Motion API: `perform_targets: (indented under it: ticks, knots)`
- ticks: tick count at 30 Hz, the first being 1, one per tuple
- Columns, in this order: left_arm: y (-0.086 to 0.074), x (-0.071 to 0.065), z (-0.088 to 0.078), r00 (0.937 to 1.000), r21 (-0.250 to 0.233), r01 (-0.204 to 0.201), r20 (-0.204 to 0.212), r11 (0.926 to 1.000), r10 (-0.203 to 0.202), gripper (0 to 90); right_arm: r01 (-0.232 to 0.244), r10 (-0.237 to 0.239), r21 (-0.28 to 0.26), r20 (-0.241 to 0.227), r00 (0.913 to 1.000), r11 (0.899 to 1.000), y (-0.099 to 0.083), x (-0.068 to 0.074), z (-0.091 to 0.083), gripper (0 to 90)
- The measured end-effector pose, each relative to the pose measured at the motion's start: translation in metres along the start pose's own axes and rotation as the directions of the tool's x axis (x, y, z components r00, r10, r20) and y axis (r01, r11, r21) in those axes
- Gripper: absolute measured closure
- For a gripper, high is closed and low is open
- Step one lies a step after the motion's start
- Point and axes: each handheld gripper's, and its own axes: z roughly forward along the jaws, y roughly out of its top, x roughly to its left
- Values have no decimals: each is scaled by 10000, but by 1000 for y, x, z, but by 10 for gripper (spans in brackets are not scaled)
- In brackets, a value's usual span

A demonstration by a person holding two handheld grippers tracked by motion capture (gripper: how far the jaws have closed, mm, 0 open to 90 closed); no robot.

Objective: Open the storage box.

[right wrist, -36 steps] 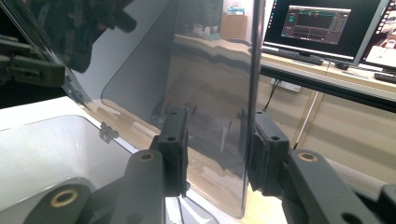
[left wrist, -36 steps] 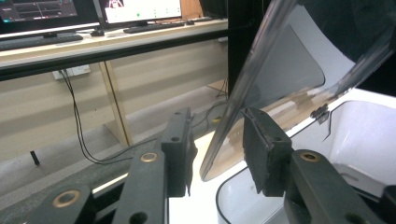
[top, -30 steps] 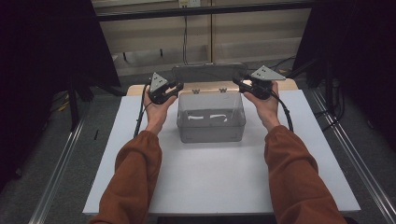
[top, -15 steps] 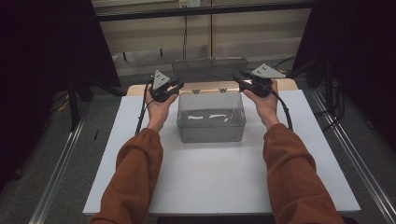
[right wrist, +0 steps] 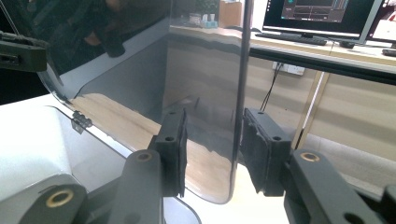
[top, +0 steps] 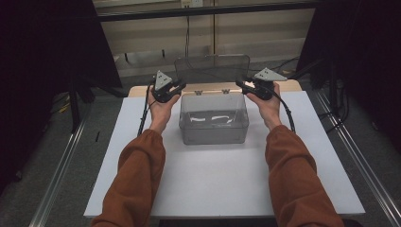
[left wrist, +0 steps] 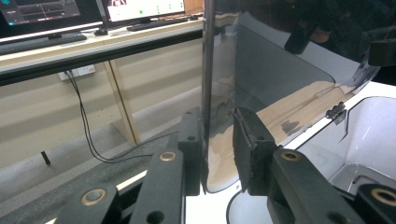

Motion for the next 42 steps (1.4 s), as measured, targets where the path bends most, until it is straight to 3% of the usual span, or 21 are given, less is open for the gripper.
perform_targets:
  ticks: [8,12,21,25,28,31,35,42]
  knots:
    - [-1,2,2,10000,-62,43,18,10000,-43,740,-87,88,126,-54,9999,9999,-2,1,6,591]
    - [-3,2,4,9999,176,-119,-14,9998,120,739,-147,149,184,-101,9998,9997,-4,1,9,589]
    - [-6,5,10,9998,215,218,-14,9995,-218,733,-253,256,224,-169,9995,9994,-5,-1,14,612]
    - [-6,6,12,9998,214,187,-21,9996,-187,728,-258,261,263,-132,9996,9993,-5,-2,16,606]
    - [-7,5,13,9999,295,147,-35,9995,-146,714,-192,195,265,-96,9998,9995,-5,-2,17,600]
    - [-6,5,14,9992,491,-380,-126,9981,386,709,195,-196,364,4,9998,9991,-4,-1,18,588]
    - [-7,6,16,9999,330,123,-11,9994,-123,697,110,-110,352,-22,9999,9993,-5,-2,19,584]
    - [-7,10,18,9999,571,-1,111,9984,-5,686,85,-84,504,-23,10000,9987,-4,-3,22,569]
